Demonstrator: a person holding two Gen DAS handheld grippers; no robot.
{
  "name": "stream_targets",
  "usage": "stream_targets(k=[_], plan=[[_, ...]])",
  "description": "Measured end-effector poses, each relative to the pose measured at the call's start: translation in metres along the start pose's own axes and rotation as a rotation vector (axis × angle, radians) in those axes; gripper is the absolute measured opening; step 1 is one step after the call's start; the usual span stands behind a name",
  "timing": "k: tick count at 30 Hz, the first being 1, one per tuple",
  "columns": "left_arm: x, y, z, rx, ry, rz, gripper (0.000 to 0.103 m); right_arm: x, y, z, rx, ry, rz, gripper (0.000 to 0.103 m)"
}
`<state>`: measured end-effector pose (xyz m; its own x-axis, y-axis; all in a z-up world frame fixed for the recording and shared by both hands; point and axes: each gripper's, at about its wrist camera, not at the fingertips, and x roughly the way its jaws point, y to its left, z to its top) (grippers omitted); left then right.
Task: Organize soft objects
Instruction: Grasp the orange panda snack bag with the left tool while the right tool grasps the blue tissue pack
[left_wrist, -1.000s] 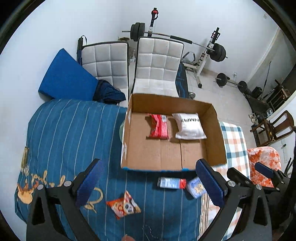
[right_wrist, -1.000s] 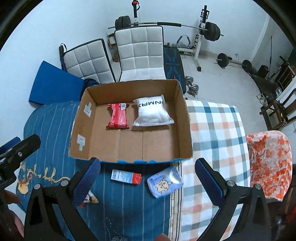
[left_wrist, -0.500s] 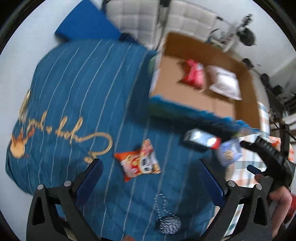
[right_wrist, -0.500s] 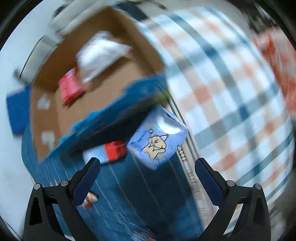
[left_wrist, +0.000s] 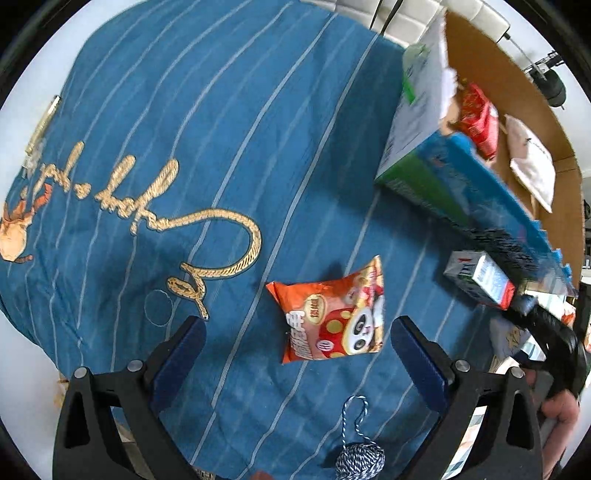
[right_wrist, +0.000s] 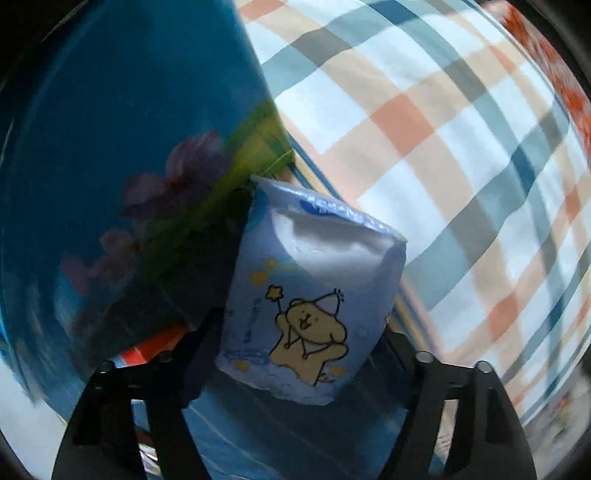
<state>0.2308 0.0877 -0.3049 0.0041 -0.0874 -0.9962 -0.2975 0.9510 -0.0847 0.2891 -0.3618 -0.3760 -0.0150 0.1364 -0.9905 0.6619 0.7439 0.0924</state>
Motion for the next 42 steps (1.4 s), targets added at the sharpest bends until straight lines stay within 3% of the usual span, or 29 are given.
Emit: stream_targets(k=[6, 11, 16, 17, 19, 23, 29, 31, 38, 42], plan=[[0.033, -0.003, 0.0, -0.021, 0.111, -0.047, 0.103, 0.001, -0.012, -0.024, -0.283, 0.052, -0.158, 0.071], [0.062, -0.015, 0.003, 0.022, 0.165, 0.008, 0.103, 0.007, -0.023, -0.052, -0.428, 0.086, -0.224, 0.071], [0.075, -0.025, 0.011, 0.051, 0.174, 0.011, 0.099, 0.003, -0.029, -0.059, -0.404, 0.097, -0.139, 0.076], [0.076, -0.027, 0.012, 0.059, 0.167, 0.012, 0.095, 0.0, -0.03, -0.058, -0.387, 0.09, -0.12, 0.077], [0.078, -0.036, 0.015, 0.078, 0.162, 0.007, 0.072, -0.006, -0.031, -0.057, -0.37, 0.072, -0.105, 0.079], [0.076, -0.058, 0.013, 0.158, 0.124, 0.041, 0.055, -0.009, -0.028, -0.058, -0.318, 0.069, -0.094, 0.081], [0.072, -0.094, -0.017, 0.299, 0.094, 0.078, 0.054, 0.006, -0.047, -0.039, -0.256, 0.09, -0.116, 0.08], [0.072, -0.104, -0.033, 0.347, 0.093, 0.086, 0.054, 0.015, -0.049, -0.049, -0.262, 0.104, -0.129, 0.073], [0.081, -0.128, -0.075, 0.453, 0.128, 0.092, 0.054, 0.024, -0.02, -0.097, -0.455, 0.12, -0.193, 0.067], [0.087, -0.135, -0.078, 0.461, 0.119, 0.103, 0.054, 0.032, -0.01, -0.133, -0.582, 0.15, -0.235, 0.067]])
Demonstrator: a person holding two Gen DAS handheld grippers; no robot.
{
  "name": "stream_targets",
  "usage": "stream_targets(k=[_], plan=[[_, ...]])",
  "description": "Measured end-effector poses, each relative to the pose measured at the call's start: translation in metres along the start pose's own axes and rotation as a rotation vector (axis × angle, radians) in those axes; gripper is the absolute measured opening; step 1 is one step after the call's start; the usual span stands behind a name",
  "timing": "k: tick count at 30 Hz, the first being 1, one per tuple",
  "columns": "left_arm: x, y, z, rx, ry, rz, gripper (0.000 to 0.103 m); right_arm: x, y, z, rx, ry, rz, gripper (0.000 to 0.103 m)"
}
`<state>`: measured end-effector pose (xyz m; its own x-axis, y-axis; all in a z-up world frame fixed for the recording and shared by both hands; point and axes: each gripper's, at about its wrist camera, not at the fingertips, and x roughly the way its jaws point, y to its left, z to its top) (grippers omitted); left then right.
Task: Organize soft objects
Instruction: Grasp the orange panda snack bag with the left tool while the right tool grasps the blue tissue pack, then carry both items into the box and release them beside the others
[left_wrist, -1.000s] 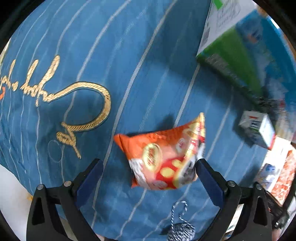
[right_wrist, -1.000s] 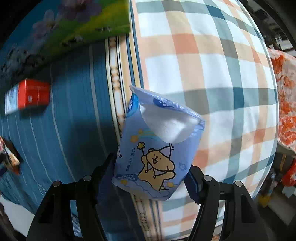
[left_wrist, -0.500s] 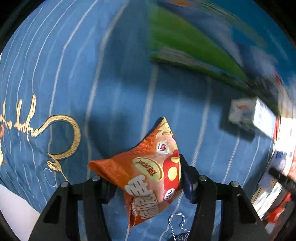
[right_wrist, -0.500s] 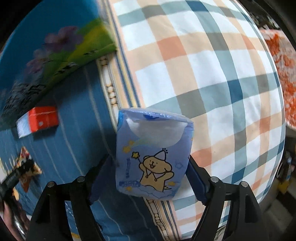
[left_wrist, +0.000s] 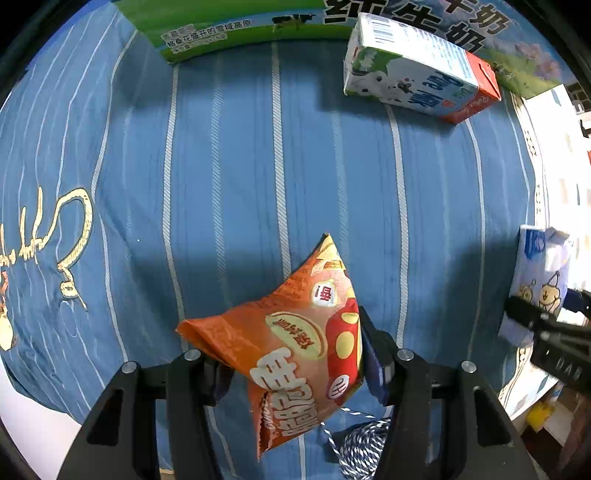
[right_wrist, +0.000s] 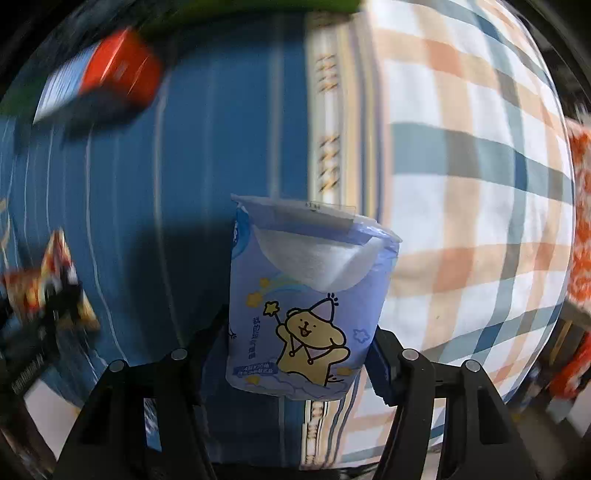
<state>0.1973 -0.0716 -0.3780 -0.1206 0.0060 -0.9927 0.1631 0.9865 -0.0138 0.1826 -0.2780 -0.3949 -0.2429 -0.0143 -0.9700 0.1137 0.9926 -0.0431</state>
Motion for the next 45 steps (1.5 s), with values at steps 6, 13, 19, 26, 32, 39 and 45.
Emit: stream_targets(k=[6, 13, 19, 26, 32, 39, 45], plan=[[0.006, -0.003, 0.004, -0.014, -0.002, -0.016, 0.054, 0.001, -0.009, 0.004, 0.039, -0.028, 0.025, 0.071], [0.005, 0.012, -0.01, -0.017, -0.003, -0.017, 0.054, -0.01, -0.035, 0.013, 0.092, -0.031, -0.008, 0.081], [-0.009, 0.005, -0.006, -0.022, -0.009, -0.019, 0.054, 0.002, -0.042, 0.008, 0.146, -0.034, 0.048, 0.069], [-0.045, -0.001, -0.009, -0.005, -0.094, -0.033, 0.054, -0.028, -0.038, 0.002, 0.094, -0.087, 0.011, 0.053], [-0.09, 0.001, -0.013, 0.0, -0.184, -0.05, 0.054, -0.085, -0.034, -0.003, 0.04, -0.172, 0.024, 0.052], [-0.159, 0.005, -0.017, -0.006, -0.301, -0.088, 0.054, -0.16, -0.022, -0.038, -0.022, -0.299, 0.047, 0.052], [-0.212, 0.002, -0.015, 0.006, -0.394, -0.111, 0.054, -0.206, -0.005, -0.024, -0.054, -0.392, 0.072, 0.052]])
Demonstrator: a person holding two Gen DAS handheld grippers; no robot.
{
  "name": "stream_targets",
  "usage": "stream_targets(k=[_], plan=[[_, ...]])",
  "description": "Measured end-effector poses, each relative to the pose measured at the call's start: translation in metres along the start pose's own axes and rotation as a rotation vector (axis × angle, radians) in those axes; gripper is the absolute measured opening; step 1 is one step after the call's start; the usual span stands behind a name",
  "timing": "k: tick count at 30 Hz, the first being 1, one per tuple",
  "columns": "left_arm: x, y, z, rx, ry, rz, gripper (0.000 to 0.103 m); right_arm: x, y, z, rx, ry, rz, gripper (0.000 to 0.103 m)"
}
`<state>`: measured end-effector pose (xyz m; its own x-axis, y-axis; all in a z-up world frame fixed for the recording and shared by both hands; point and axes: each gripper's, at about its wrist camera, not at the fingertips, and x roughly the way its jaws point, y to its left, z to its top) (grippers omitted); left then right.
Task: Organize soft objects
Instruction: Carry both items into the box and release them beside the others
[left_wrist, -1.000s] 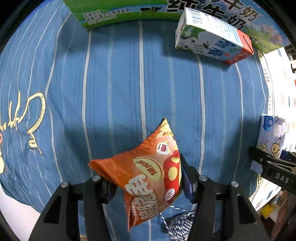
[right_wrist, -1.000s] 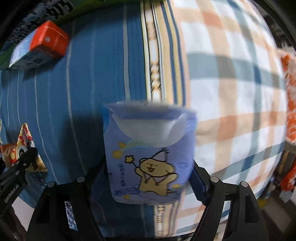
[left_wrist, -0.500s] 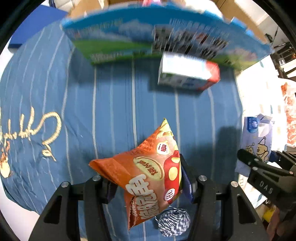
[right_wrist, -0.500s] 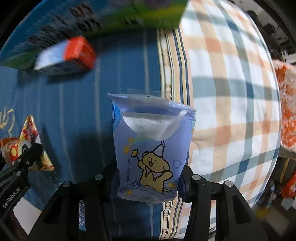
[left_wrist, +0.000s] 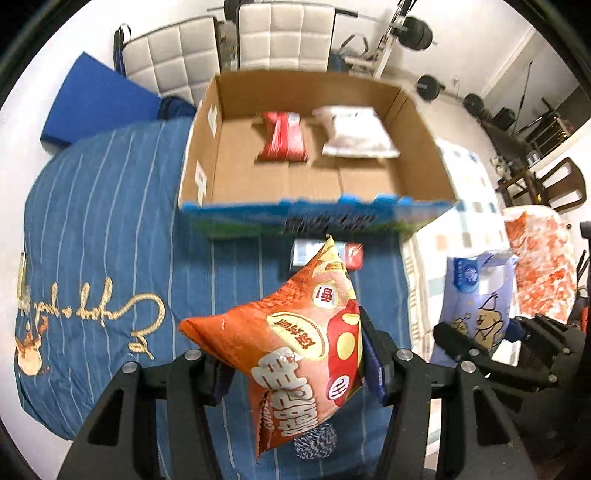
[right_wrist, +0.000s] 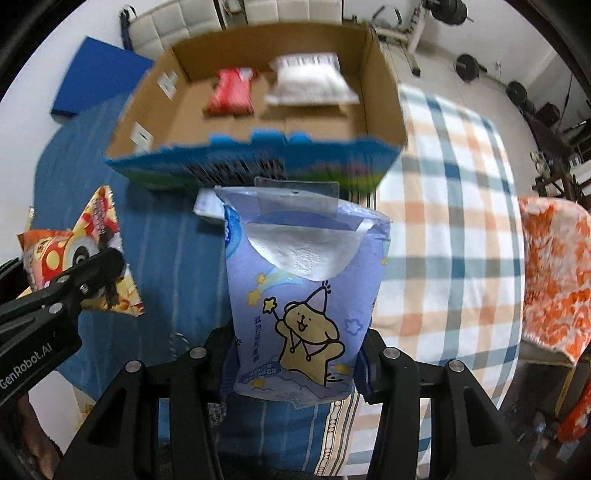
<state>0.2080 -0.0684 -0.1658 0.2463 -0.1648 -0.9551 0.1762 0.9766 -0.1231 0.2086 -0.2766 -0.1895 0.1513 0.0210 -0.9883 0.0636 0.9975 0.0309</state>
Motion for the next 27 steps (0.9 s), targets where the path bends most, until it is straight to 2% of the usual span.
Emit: stream_targets(k=[5, 9, 14, 21, 24, 27], plan=[[-0.027, -0.003, 0.01, 0.006, -0.047, -0.022, 0.054, -0.031, 0.013, 0.001, -0.002, -0.048, 0.041, 0.052], [-0.038, -0.002, 0.025, 0.005, -0.07, -0.045, 0.054, -0.041, 0.011, 0.021, 0.003, -0.082, 0.079, 0.052], [-0.032, 0.01, 0.058, -0.017, -0.08, -0.072, 0.054, -0.042, 0.001, 0.054, 0.03, -0.113, 0.109, 0.052], [0.001, 0.032, 0.124, -0.01, -0.038, -0.071, 0.054, -0.031, -0.006, 0.118, 0.05, -0.123, 0.123, 0.052], [0.03, 0.039, 0.151, 0.0, 0.01, -0.055, 0.054, -0.009, -0.008, 0.151, 0.055, -0.092, 0.12, 0.052], [0.071, 0.049, 0.175, -0.006, 0.091, -0.042, 0.054, 0.021, -0.012, 0.183, 0.064, -0.036, 0.117, 0.052]])
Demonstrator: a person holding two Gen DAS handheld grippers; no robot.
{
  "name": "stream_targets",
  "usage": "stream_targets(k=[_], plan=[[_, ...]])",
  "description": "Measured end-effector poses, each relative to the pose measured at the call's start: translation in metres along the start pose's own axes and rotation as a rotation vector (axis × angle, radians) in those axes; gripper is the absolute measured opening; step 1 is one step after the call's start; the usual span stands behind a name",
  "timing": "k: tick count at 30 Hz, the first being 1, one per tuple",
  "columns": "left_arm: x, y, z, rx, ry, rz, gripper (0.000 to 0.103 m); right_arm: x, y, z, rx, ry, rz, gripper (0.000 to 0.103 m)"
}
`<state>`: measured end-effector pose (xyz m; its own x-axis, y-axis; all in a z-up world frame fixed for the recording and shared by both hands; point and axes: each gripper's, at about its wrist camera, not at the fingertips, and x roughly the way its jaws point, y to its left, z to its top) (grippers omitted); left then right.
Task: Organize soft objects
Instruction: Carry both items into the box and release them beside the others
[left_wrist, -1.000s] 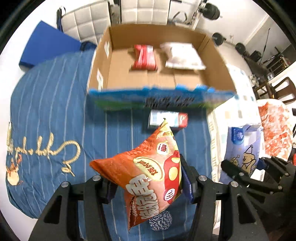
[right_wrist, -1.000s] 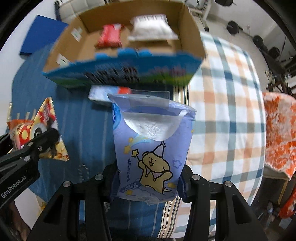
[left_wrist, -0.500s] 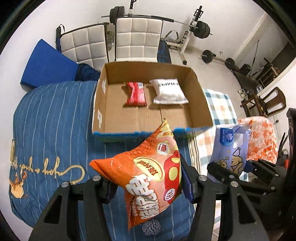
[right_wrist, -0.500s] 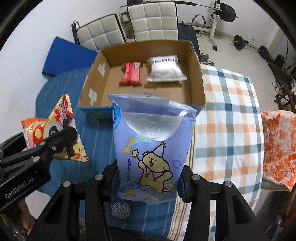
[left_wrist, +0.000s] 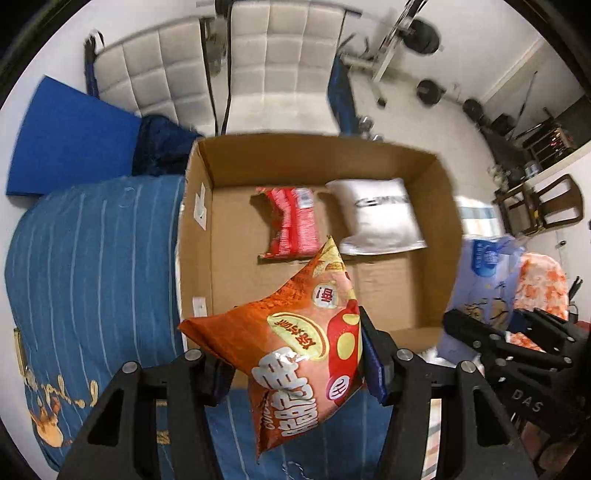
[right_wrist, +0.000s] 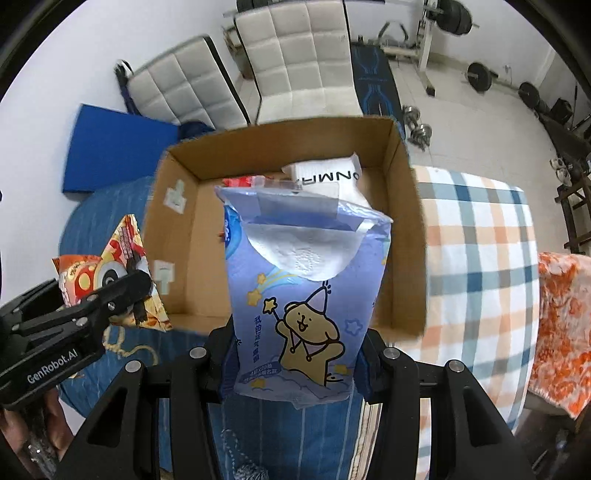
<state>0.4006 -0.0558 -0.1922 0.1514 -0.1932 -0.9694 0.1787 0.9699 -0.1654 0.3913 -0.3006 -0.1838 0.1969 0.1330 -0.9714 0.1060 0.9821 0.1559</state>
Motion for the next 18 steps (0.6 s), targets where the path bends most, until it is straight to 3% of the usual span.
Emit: stream_targets(k=[5, 8, 12, 18], plan=[[0.079, 0.015, 0.031, -0.01, 0.191, 0.011, 0.054, 0.065, -0.016, 0.039, 0.024, 0.117, -0.059, 0.052], [0.116, 0.016, 0.032, -0.012, 0.293, 0.015, 0.054, 0.104, -0.025, 0.053, 0.031, 0.2, -0.085, 0.052], [0.141, 0.011, 0.03, -0.001, 0.349, 0.025, 0.054, 0.136, -0.027, 0.058, 0.024, 0.277, -0.101, 0.052], [0.154, 0.008, 0.017, -0.017, 0.37, 0.005, 0.054, 0.158, -0.021, 0.059, -0.004, 0.329, -0.106, 0.052]])
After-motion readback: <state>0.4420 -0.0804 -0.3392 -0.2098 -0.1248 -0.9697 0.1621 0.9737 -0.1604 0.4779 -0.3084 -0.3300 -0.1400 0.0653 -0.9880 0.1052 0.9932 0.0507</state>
